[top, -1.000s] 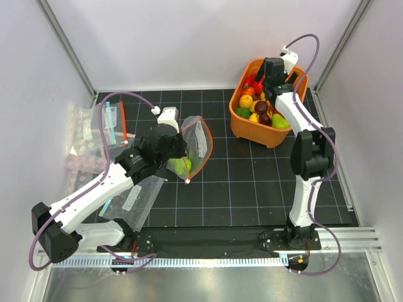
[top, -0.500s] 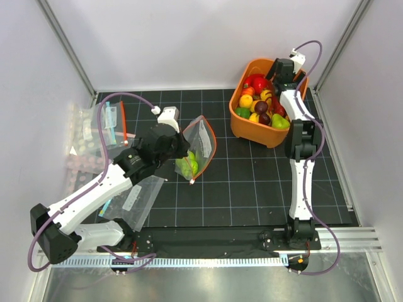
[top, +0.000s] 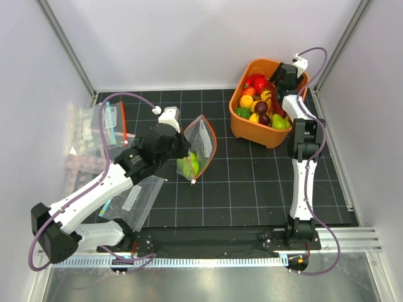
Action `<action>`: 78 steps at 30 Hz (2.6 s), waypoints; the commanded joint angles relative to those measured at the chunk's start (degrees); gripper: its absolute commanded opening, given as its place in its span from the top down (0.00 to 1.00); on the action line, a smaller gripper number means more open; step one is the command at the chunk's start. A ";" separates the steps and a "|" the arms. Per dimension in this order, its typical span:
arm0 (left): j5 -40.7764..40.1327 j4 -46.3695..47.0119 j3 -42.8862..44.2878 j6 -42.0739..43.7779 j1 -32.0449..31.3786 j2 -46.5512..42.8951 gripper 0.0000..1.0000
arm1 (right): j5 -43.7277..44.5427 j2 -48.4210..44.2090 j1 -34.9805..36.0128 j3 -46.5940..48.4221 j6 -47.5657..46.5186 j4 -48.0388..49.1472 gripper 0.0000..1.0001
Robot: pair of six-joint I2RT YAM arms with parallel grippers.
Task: Place the food in the zip-top bag and seal the zipper
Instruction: Pick up the fake fruit from the bin, then place the fake fruit in the zipper food storage bag.
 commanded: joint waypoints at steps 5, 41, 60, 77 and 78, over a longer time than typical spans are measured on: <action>0.96 2.72 1.44 0.26 -0.12 2.34 1.00 | -2.18 -19.48 -0.13 -15.59 -1.01 5.79 0.49; -1.06 -0.01 3.73 2.11 -0.12 3.66 1.00 | -0.78 -83.66 55.24 -72.63 -4.35 9.21 0.64; 20.30 6.93 2.41 3.42 -0.21 1.38 1.00 | 5.62 -80.85 55.59 -76.96 -3.64 9.39 0.63; 21.54 7.92 1.70 1.31 -0.21 2.78 0.97 | 12.93 -88.67 55.59 -76.43 -4.78 2.62 0.64; 20.66 6.77 2.84 1.31 -0.21 3.57 0.98 | 12.66 -88.50 55.59 -76.34 -4.44 2.62 0.64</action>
